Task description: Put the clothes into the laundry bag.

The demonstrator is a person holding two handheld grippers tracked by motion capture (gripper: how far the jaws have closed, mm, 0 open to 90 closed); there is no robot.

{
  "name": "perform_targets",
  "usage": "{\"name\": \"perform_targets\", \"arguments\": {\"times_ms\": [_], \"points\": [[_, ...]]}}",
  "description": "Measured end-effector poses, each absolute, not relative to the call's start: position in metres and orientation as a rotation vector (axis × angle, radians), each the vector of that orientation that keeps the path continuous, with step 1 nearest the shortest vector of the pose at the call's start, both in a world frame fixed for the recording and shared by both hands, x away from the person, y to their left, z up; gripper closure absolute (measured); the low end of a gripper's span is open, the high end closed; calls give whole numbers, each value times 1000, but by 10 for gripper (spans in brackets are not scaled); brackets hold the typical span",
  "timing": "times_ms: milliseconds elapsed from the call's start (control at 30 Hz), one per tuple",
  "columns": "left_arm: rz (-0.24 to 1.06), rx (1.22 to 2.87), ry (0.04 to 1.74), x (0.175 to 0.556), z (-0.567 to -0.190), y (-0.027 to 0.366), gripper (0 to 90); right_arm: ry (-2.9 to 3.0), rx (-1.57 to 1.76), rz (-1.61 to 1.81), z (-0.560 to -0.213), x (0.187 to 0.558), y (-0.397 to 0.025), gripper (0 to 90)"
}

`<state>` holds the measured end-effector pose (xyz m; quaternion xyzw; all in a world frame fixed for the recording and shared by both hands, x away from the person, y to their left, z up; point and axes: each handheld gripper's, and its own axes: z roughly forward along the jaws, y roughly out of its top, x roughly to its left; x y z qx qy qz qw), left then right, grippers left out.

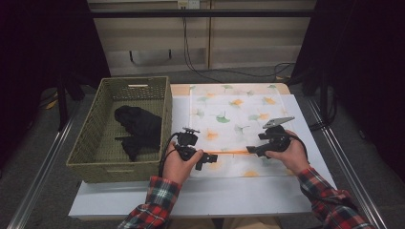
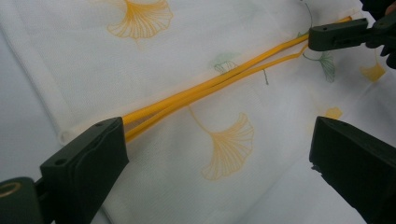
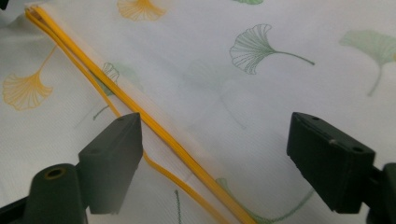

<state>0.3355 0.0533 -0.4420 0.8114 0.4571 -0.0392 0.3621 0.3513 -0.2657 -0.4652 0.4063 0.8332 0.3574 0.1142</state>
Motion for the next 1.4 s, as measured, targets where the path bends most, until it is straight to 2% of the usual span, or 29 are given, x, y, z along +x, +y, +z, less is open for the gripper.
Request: {"name": "perform_targets", "arguments": {"times_ms": [300, 667, 800, 1167, 1300, 1400], "points": [[-113, 2084, 1174, 335, -443, 54, 40, 2444, 1190, 1014, -475, 358, -263, 214], [-120, 2087, 1178, 337, -445, 55, 42, 2450, 1136, 963, -486, 356, -255, 170], [-115, 2092, 1173, 336, -446, 55, 43, 2419, 1150, 985, -487, 355, -254, 201], [-114, 2105, 1160, 336, -446, 53, 43, 2377, 1191, 986, -484, 358, -253, 484], [-104, 2100, 1162, 335, -445, 54, 43, 2373, 1196, 1002, -484, 359, -253, 553], [-93, 2093, 1150, 335, -444, 55, 44, 2323, 1263, 1003, -484, 359, -254, 685]]}}
